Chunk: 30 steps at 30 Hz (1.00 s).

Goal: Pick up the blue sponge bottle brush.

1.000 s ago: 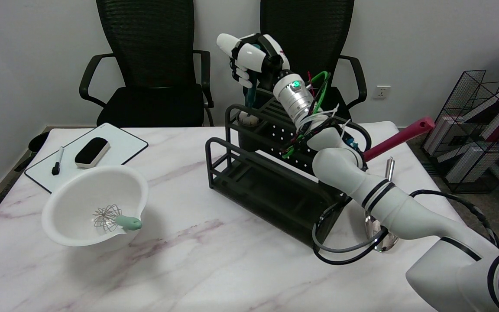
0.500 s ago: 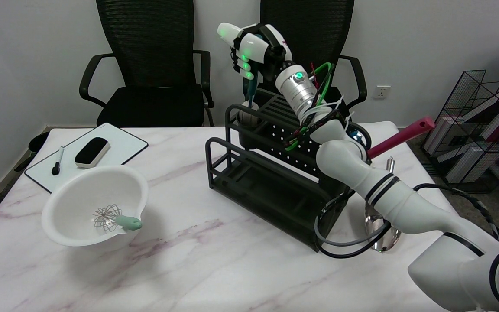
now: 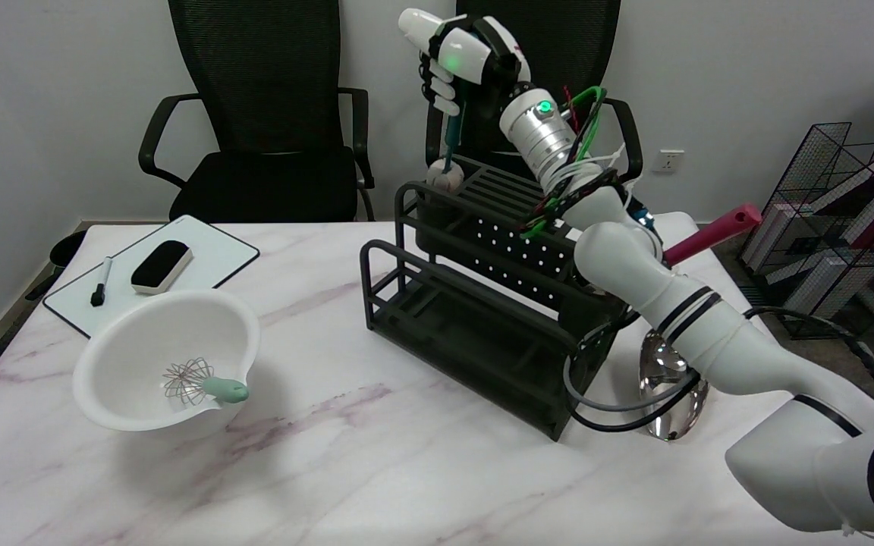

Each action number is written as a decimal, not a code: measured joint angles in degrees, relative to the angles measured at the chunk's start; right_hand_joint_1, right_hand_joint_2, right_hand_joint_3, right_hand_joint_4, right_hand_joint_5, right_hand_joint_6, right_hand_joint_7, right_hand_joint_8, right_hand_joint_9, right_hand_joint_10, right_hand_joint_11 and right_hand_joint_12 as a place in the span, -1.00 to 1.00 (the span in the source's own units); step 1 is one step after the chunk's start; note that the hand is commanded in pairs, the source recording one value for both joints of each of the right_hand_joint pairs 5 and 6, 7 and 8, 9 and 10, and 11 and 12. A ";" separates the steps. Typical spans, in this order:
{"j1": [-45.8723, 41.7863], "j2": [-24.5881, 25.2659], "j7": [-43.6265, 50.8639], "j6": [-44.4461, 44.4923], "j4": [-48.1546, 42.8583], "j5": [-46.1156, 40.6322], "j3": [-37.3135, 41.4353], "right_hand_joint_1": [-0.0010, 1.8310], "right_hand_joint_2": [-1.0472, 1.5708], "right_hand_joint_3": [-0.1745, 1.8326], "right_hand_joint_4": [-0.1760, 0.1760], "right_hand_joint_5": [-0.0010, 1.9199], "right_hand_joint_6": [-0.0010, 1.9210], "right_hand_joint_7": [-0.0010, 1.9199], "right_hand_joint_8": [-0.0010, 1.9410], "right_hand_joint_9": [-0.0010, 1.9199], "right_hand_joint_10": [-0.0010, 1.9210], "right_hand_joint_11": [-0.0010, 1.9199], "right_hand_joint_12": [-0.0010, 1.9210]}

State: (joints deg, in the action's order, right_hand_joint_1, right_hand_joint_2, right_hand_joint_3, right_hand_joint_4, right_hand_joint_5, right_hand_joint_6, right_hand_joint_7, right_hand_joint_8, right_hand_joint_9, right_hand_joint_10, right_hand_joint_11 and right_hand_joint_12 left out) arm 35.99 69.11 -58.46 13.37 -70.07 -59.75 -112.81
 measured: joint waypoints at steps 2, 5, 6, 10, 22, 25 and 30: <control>0.30 -0.66 -0.02 -0.61 -0.74 -0.55 0.35 0.06 1.00 -0.47 0.00 1.00 1.00 1.00 0.98 1.00 1.00 1.00 1.00; 0.59 -1.47 -0.01 -1.37 -1.92 -1.33 0.76 0.06 1.00 -0.48 0.00 1.00 1.00 1.00 0.98 1.00 1.00 1.00 1.00; 0.67 -1.73 -0.01 -1.60 -2.38 -1.56 0.93 0.05 1.00 -0.48 0.00 1.00 1.00 1.00 0.98 1.00 1.00 1.00 1.00; 0.78 -2.61 -0.03 -2.33 -4.07 -2.37 1.61 0.06 1.00 -0.48 0.00 1.00 1.00 1.00 0.98 1.00 1.00 1.00 1.00; 0.39 -4.37 -0.06 -4.37 -8.38 -3.80 3.52 0.06 1.00 -0.48 0.00 1.00 1.00 1.00 0.98 1.00 1.00 1.00 1.00; 0.01 -4.71 -0.05 -4.61 -9.97 -4.28 4.04 0.07 1.00 -0.47 0.00 1.00 1.00 1.00 0.98 1.00 1.00 1.00 1.00; -0.62 -5.10 -0.05 -4.78 -13.21 -5.74 4.63 0.04 1.00 -0.44 0.00 1.00 1.00 1.00 0.98 1.00 1.00 1.00 1.00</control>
State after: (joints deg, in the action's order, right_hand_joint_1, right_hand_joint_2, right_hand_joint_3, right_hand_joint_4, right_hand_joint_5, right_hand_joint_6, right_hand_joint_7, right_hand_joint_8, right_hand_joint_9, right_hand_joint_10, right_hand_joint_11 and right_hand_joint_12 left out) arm 35.37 64.02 -58.51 8.59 -83.28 -65.49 -108.18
